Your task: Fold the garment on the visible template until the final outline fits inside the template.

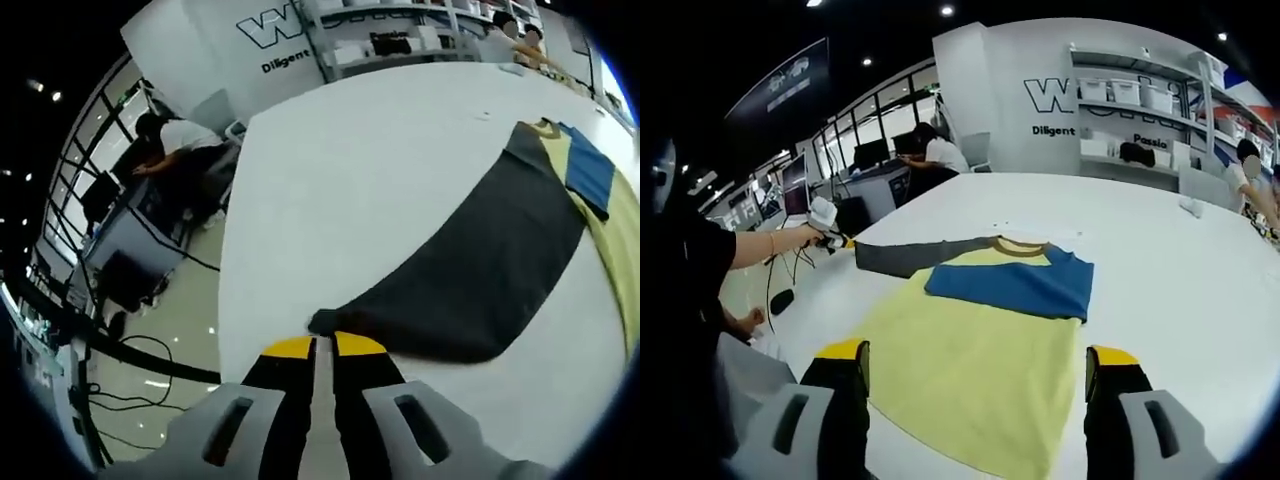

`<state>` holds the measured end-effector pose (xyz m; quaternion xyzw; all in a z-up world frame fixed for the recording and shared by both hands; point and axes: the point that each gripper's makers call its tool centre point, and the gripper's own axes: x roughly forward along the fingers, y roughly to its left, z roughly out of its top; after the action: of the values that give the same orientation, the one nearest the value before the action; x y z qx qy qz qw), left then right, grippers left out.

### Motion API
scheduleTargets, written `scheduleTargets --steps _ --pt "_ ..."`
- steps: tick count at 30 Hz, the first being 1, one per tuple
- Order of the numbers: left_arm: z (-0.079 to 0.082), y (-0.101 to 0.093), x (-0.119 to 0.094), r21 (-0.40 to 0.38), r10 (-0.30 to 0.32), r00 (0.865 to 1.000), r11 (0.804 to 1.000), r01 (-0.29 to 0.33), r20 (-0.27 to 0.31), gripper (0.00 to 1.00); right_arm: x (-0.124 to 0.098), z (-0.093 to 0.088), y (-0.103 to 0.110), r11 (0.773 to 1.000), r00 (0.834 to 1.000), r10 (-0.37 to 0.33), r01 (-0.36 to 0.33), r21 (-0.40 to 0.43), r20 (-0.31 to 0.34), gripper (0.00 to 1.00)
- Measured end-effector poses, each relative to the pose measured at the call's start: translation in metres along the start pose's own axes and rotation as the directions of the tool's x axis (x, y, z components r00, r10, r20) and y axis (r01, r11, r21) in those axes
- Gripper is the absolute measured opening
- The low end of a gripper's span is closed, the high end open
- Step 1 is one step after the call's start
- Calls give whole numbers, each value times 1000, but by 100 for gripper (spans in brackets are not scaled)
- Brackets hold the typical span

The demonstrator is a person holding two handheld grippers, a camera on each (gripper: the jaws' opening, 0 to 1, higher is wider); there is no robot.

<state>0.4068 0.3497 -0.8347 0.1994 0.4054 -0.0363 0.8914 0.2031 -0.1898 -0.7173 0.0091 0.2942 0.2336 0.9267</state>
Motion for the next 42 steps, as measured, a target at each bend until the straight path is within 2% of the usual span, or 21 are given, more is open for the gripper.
scheduleTargets --steps 2,6,11,14,17,21,22,25,28,34,40,42 --pt "0 3 -3 -13 13 1000 1000 -13 0 4 0 1 0 1000 1000 -1 1 0 2 89" --pt "4 2 -11 -65 -10 1000 998 12 26 20 1 2 2 1000 1000 -1 1 -1 5 89" --pt "10 -3 -22 -83 -33 998 996 38 58 29 2 5 8 1000 1000 15 -15 -7 10 90" --pt "17 -8 -27 -121 -52 993 991 65 107 41 2 7 11 1000 1000 23 -23 -7 14 93" --pt "17 -13 -28 -134 -71 991 987 86 115 55 2 7 14 999 999 34 -34 -7 14 94" --pt "14 -25 -27 -165 -101 989 979 117 106 81 1 4 20 999 999 51 -51 -11 4 99" --pt "14 -28 -27 -169 -109 987 977 128 117 84 1 4 21 998 999 53 -53 -14 5 99" --pt "12 -38 -27 -191 -145 983 968 165 112 84 -1 5 26 998 998 67 -67 -18 11 99" --pt "10 -42 -24 -192 -155 982 966 174 111 91 -2 2 28 997 997 72 -72 -34 -1 99" --pt "2 -51 -18 -226 -185 979 954 199 82 90 -3 -1 33 996 997 78 -79 -50 -14 99" --pt "-7 -54 -12 -237 -201 979 950 205 44 73 -3 -5 34 994 997 77 -79 -69 -33 99" --pt "-9 -52 -9 -247 -188 982 950 190 32 73 -4 -5 33 995 997 73 -75 -68 -34 99"
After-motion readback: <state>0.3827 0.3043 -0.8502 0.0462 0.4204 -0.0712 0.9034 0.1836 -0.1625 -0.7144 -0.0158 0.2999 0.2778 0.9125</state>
